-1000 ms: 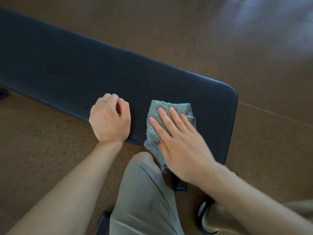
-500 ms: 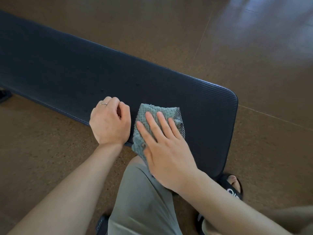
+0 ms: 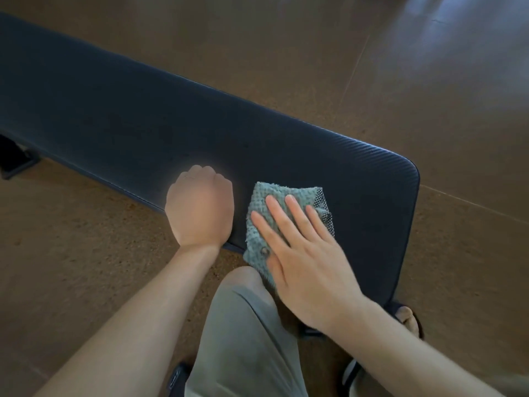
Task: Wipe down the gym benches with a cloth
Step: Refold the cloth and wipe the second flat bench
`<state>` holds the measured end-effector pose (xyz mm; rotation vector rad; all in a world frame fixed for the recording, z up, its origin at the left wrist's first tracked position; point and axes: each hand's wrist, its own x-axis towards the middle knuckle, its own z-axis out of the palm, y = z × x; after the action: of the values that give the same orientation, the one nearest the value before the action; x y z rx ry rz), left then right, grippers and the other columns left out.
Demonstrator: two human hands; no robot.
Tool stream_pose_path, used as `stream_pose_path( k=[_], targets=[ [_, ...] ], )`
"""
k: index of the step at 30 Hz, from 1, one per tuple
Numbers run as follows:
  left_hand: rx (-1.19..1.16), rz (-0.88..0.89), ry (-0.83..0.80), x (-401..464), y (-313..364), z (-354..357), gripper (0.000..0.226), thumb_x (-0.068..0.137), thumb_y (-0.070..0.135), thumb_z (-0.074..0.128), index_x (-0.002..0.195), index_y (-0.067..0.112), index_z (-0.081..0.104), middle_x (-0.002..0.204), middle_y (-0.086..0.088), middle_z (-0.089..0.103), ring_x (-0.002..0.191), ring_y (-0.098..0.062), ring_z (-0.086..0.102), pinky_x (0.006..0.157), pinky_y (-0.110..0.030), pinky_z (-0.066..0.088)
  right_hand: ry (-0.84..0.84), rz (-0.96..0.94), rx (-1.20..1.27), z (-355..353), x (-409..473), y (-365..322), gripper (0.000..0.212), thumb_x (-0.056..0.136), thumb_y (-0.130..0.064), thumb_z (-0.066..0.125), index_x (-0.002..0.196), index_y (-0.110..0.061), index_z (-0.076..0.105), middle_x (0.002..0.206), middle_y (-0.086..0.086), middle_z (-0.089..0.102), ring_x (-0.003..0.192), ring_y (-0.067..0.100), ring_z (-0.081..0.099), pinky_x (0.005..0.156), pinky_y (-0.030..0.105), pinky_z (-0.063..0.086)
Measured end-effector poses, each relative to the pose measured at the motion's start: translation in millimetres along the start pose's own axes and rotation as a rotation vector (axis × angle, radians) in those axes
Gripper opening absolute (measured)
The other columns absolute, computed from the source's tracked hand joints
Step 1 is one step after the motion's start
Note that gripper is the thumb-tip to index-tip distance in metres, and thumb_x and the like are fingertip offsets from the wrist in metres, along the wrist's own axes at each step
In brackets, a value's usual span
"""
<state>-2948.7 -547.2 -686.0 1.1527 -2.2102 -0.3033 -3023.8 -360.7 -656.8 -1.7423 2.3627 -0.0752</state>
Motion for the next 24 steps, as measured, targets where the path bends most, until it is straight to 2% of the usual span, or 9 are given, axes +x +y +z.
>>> stream_pose_path(
  k=[3,7,9,15,17,20,24],
  targets=[
    [-0.012,0.004,-0.005,1,3,0,0.037,0.096,0.02,0.045,0.063,0.021,0.029,0.064,0.004,0.04,0.06,-0.02,0.039,0.06,-0.032,0.027,0.004,-0.007,-0.032,-9,32,29,0.059,0.106,-0.044,0.018,0.163,-0.032,0.007,0.171,0.0,0.003,0.158,0.025,0.0,0.128,0.047,0.006],
    [-0.024,0.0,-0.005,1,3,-1,0.039,0.096,0.023,0.042,0.062,0.028,0.022,0.063,0.006,0.037,0.06,-0.018,0.038,0.06,-0.031,0.026,0.029,0.183,-0.006,-25,120,58,0.059,0.107,-0.042,0.016,0.163,-0.03,0.003,0.172,0.002,0.0,0.158,0.027,-0.004,0.128,0.046,0.001],
    [-0.031,-0.008,-0.012,1,3,-1,0.039,0.095,0.023,0.042,0.062,0.026,0.023,0.063,0.005,0.038,0.06,-0.02,0.039,0.059,-0.033,0.027,0.025,0.214,-0.011,-25,133,58,0.058,0.108,-0.041,0.016,0.163,-0.029,0.001,0.172,0.003,-0.004,0.158,0.028,-0.006,0.128,0.046,-0.001],
    [-0.009,0.0,-0.009,0,1,0,0.036,0.095,0.02,0.046,0.062,0.018,0.032,0.064,0.002,0.042,0.061,-0.022,0.041,0.06,-0.033,0.028,0.006,0.034,-0.05,-6,22,9,0.061,0.106,-0.043,0.018,0.164,-0.027,0.005,0.171,0.004,0.002,0.158,0.029,-0.002,0.128,0.049,0.007],
    [-0.004,0.003,-0.012,0,2,-1,0.036,0.096,0.021,0.047,0.062,0.018,0.034,0.064,0.002,0.042,0.061,-0.022,0.042,0.06,-0.034,0.03,-0.029,-0.013,-0.041,-10,24,17,0.06,0.107,-0.045,0.016,0.163,-0.029,0.005,0.171,0.002,0.002,0.158,0.027,-0.001,0.128,0.048,0.007],
    [-0.004,-0.01,-0.023,1,2,0,0.037,0.096,0.021,0.047,0.062,0.017,0.034,0.064,0.002,0.042,0.061,-0.022,0.042,0.059,-0.036,0.033,0.006,0.03,-0.028,-20,80,41,0.059,0.108,-0.043,0.017,0.163,-0.032,0.002,0.172,0.0,-0.001,0.158,0.025,-0.004,0.128,0.045,0.002],
    [0.017,-0.002,-0.025,3,0,0,0.037,0.094,0.02,0.047,0.061,0.017,0.031,0.062,0.002,0.04,0.059,-0.021,0.04,0.058,-0.033,0.029,0.033,0.217,0.009,-27,159,55,0.058,0.108,-0.04,0.017,0.164,-0.03,0.004,0.172,0.002,0.0,0.158,0.027,-0.003,0.128,0.044,0.0]
  ],
)
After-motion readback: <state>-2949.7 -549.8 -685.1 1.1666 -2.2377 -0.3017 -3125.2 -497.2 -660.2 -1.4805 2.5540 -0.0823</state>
